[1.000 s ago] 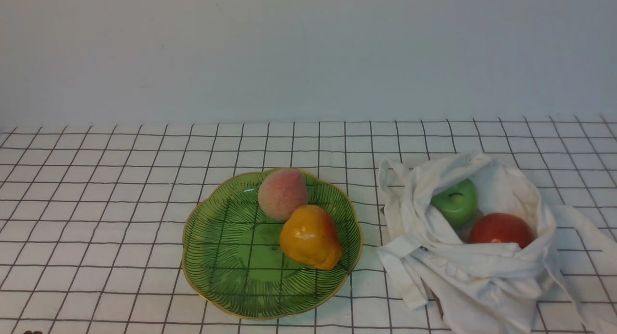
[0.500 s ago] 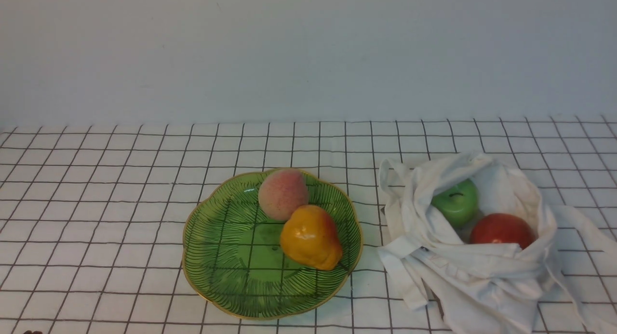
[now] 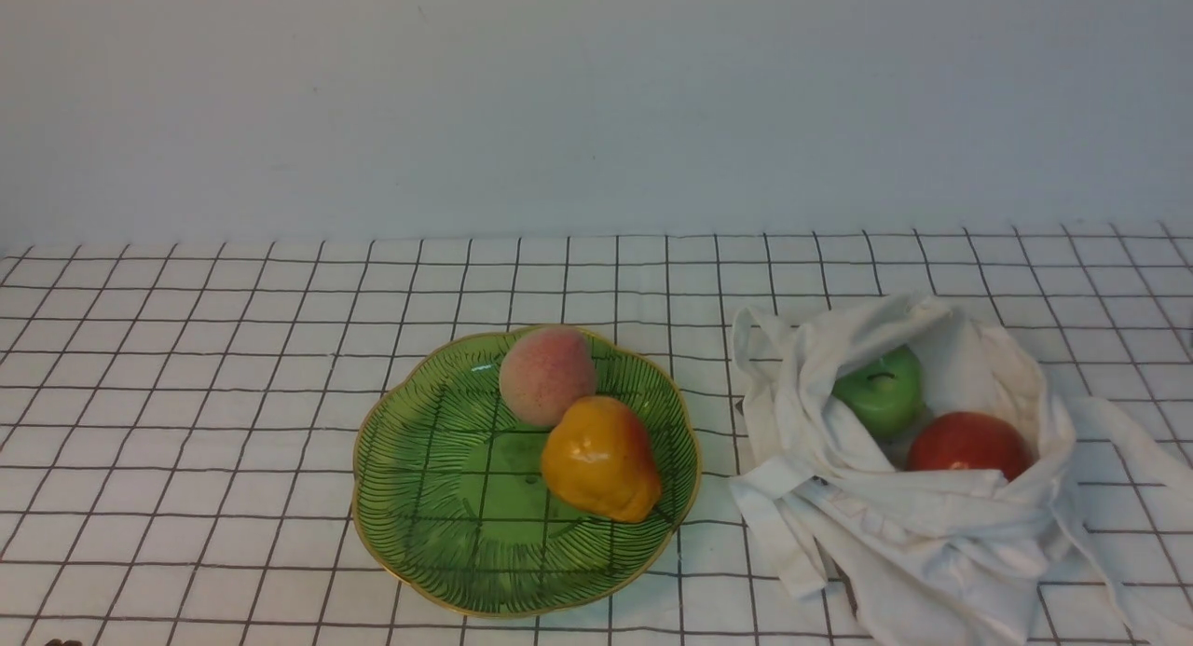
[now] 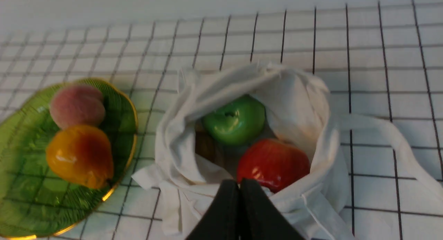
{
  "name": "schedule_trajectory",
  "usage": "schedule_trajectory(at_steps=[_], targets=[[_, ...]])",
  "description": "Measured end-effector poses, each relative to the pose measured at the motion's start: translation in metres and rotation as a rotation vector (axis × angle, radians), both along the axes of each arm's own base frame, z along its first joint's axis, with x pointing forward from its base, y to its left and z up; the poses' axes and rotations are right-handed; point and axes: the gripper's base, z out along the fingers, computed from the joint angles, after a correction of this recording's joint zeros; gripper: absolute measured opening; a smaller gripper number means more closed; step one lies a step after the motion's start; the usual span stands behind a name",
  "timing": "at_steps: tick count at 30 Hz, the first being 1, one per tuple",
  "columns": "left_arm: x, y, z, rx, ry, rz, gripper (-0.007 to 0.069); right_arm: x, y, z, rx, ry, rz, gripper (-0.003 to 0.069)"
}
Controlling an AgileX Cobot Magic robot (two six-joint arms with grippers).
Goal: Take the fruit out of the bag on the white checkered tablecloth and place them on the plate.
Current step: 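Reach into the cloth bag and grasp a fruit inside it with the right gripper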
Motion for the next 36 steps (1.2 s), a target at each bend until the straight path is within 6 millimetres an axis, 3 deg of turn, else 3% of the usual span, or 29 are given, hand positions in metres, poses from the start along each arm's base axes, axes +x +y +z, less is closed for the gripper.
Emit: schedule_trajectory(at_steps=[1, 8, 12, 20, 22, 28, 36], targets=[[0.000, 0.000, 0.000, 0.000, 0.000, 0.000, -0.0008, 0.022, 0.001, -0.007, -0.012, 0.078, 0.019, -0.0001], [0.000, 0.000, 0.000, 0.000, 0.000, 0.000, -0.0008, 0.094, 0.020, -0.044, -0.078, 0.297, 0.119, 0.0109], [0.000, 0.000, 0.000, 0.000, 0.000, 0.000, -0.0008, 0.121, 0.032, -0.071, -0.171, 0.374, 0.150, 0.0242], [0.000, 0.000, 0.000, 0.000, 0.000, 0.000, -0.0008, 0.154, 0.035, -0.121, -0.202, 0.459, 0.055, 0.0527], [0.000, 0.000, 0.000, 0.000, 0.000, 0.000, -0.0008, 0.159, 0.035, -0.134, -0.202, 0.495, 0.050, 0.0568], [0.000, 0.000, 0.000, 0.000, 0.000, 0.000, -0.0008, 0.169, 0.037, -0.165, -0.210, 0.579, 0.049, 0.0601], [0.000, 0.000, 0.000, 0.000, 0.000, 0.000, -0.0008, 0.171, 0.037, -0.167, -0.211, 0.584, 0.049, 0.0543]])
